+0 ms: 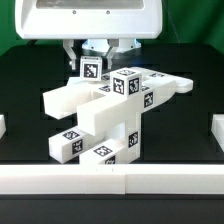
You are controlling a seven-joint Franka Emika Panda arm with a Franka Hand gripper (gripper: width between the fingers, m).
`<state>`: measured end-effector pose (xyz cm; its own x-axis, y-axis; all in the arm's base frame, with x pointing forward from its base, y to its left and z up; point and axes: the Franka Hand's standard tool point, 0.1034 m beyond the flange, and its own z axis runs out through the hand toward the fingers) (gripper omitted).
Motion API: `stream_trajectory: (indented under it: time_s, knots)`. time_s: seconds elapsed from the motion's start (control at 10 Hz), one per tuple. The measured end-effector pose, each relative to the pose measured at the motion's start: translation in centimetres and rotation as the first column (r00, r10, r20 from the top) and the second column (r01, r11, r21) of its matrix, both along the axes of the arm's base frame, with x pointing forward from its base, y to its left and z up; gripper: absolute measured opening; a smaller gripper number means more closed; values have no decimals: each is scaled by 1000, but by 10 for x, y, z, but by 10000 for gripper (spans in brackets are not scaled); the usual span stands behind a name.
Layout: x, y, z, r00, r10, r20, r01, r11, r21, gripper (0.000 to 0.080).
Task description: Assemble chair
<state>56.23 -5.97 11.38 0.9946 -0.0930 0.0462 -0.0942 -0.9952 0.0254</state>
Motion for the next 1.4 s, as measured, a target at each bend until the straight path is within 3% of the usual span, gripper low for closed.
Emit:
stream_trajectory:
  time_s: [0.5, 0.6, 0.7, 0.8, 0.9, 1.0, 1.4]
  knots:
    - [1, 7, 0, 936, -352, 6, 352, 936, 28, 291]
    - [1, 6, 0, 935, -356, 6, 356, 934, 27, 363]
    - [1, 6, 0, 949, -315, 6, 315, 949, 24, 363]
    - [1, 6, 0, 962, -274, 6, 274, 962, 21, 517]
    - [1, 6, 0, 982, -191, 6, 191, 981, 16, 517]
    - [2, 5, 1, 995, -99, 6, 99, 995, 11, 621]
    - [1, 3, 0, 983, 182, -3, -182, 983, -5, 648]
